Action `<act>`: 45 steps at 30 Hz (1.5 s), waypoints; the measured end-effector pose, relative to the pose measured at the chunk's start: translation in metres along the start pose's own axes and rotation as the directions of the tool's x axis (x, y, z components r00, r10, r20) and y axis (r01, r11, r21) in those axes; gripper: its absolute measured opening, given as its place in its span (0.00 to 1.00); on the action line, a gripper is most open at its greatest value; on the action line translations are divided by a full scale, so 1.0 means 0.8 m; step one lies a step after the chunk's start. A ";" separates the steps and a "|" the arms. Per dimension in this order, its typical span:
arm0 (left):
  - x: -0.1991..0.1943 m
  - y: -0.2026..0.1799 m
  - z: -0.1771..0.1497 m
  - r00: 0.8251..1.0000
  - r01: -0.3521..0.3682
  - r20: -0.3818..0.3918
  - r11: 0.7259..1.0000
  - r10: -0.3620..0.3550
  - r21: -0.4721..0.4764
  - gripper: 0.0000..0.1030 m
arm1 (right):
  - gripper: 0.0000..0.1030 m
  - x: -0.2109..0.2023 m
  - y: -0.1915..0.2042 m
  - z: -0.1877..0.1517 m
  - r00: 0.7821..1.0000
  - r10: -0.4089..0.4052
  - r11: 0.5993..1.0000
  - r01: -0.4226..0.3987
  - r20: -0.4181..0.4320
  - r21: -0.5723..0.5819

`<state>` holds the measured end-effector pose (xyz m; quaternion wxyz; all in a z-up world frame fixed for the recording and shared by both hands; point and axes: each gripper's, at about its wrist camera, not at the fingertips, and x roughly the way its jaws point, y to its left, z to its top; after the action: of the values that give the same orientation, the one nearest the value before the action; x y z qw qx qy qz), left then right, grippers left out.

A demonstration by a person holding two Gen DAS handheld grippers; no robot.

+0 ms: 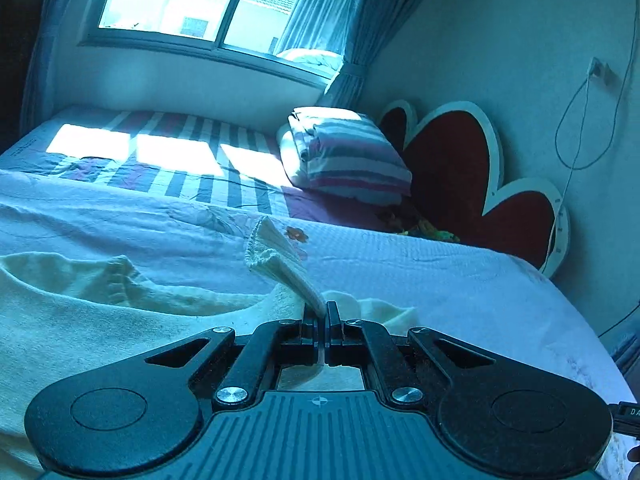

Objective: Fold small clothes

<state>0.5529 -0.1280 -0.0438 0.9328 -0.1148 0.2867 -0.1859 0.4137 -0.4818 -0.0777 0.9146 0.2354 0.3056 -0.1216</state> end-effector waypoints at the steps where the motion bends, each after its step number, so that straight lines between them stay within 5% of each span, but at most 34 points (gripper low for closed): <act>1: 0.007 -0.012 -0.003 1.000 0.001 -0.010 1.000 -0.001 0.023 0.02 | 0.33 0.001 -0.008 0.000 1.000 0.001 1.000 -0.001 -0.004 0.004; 9: 0.031 -0.075 -0.029 0.998 0.023 -0.068 0.991 -0.014 0.129 0.02 | 0.33 0.000 -0.052 -0.006 1.000 -0.003 0.999 0.005 -0.028 0.041; 13: 0.052 -0.096 -0.045 0.982 0.069 -0.183 0.982 -0.036 0.175 0.03 | 0.33 -0.004 -0.060 -0.009 0.999 0.001 0.999 0.001 -0.037 0.049; 14: 0.056 -0.103 -0.049 0.976 0.106 -0.209 0.978 -0.068 0.180 0.21 | 0.33 -0.005 -0.060 -0.010 0.999 0.002 0.999 0.000 -0.037 0.049; 15: 0.052 -0.105 -0.053 0.972 0.143 -0.211 0.974 -0.105 0.176 0.51 | 0.33 -0.006 -0.061 -0.009 0.999 0.002 0.999 0.000 -0.038 0.050; 17: 0.027 -0.100 -0.054 0.979 0.164 -0.147 0.974 -0.141 0.158 0.74 | 0.33 -0.007 -0.058 -0.009 0.999 0.005 0.998 -0.003 -0.038 0.058; 19: -0.008 -0.079 -0.052 0.990 0.127 -0.086 0.981 -0.115 0.145 0.74 | 0.33 -0.008 -0.054 -0.007 0.999 0.021 0.997 -0.018 -0.035 0.068; 23: -0.084 0.018 -0.059 0.996 -0.086 0.004 0.994 0.086 0.070 0.74 | 0.33 0.002 -0.020 -0.002 0.994 0.109 0.991 -0.106 -0.033 0.081; 26: -0.137 0.101 -0.075 0.958 -0.284 0.034 0.959 0.283 0.023 0.74 | 0.33 0.014 0.028 -0.004 0.980 0.195 0.980 -0.193 -0.037 0.051; 30: -0.167 0.179 -0.088 0.914 -0.405 0.003 0.914 0.405 -0.005 0.70 | 0.32 0.040 0.096 -0.018 0.950 0.300 0.954 -0.300 -0.081 0.019; 34: -0.153 0.215 -0.085 0.901 -0.433 -0.023 0.901 0.433 -0.007 0.68 | 0.34 0.066 0.148 -0.031 0.924 0.361 0.932 -0.360 -0.127 0.027; 36: -0.142 0.228 -0.086 0.897 -0.440 -0.049 0.898 0.440 0.003 0.58 | 0.34 0.078 0.164 -0.035 0.912 0.386 0.922 -0.383 -0.137 0.050; 38: -0.137 0.236 -0.087 0.904 -0.424 -0.055 0.906 0.424 0.007 0.57 | 0.34 0.093 0.174 -0.035 0.907 0.392 0.919 -0.381 -0.154 0.098; 45: -0.129 0.246 -0.086 0.917 -0.392 -0.069 0.920 0.392 0.010 0.57 | 0.31 0.132 0.187 -0.040 0.915 0.345 0.931 -0.305 -0.209 0.202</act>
<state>0.4893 0.0849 -0.1116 0.9404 -0.0502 0.3364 0.0013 0.5349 -0.3450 -0.1118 0.8555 0.3709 0.3594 0.0373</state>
